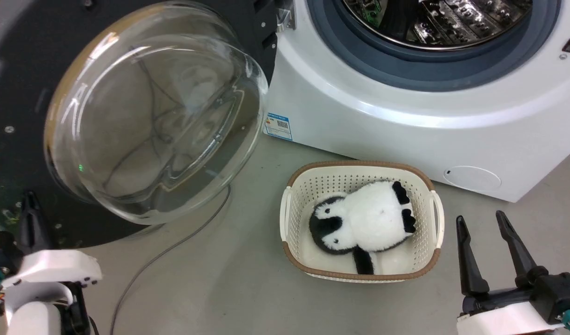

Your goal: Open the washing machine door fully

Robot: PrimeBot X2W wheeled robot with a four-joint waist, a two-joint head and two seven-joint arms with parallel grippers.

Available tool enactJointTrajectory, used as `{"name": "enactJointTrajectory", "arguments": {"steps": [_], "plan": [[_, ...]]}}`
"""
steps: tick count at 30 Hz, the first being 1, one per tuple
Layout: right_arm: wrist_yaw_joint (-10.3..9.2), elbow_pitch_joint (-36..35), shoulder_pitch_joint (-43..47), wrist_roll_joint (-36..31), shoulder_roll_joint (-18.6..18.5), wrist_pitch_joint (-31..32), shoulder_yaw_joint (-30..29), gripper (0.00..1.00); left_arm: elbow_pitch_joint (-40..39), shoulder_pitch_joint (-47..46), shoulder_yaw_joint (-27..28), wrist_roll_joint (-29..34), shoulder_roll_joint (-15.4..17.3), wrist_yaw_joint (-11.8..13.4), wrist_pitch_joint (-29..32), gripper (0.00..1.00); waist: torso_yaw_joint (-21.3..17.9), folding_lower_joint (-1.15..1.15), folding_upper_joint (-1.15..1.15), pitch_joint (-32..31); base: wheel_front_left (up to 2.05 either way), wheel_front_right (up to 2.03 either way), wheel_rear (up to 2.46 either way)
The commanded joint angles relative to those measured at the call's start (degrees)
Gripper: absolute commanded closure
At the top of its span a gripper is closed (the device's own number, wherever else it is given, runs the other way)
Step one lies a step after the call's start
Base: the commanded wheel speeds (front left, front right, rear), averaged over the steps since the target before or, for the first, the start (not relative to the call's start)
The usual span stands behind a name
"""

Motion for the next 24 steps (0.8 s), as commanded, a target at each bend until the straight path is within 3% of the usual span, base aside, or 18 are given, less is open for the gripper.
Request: {"name": "enactJointTrajectory", "arguments": {"steps": [1, 9, 24], "plan": [[0.05, -0.1, -0.9, -0.5, 0.2, -0.2, -0.1, 0.00, 0.6, -1.5, 1.1, 0.3, -0.1, -0.2, -0.3, 1.00, -0.3, -0.01, 0.00, 0.3, 0.00, 0.00, 0.00], [0.05, -0.3, -1.7, -0.8, 0.2, -0.2, 0.1, 0.00, 5.0, -5.4, 7.0, 0.8, 0.1, -1.7, -0.3, 1.00, -1.4, -0.01, 0.00, 1.1, 0.00, 0.00, 0.00], [0.05, 0.8, -0.8, 0.4, 0.2, -0.2, 0.4, 0.00, 10.3, -8.0, 12.4, 4.1, -1.1, -4.5, -0.3, 1.00, -2.9, -0.01, 0.00, -1.8, 0.00, 0.00, 0.00]]}}
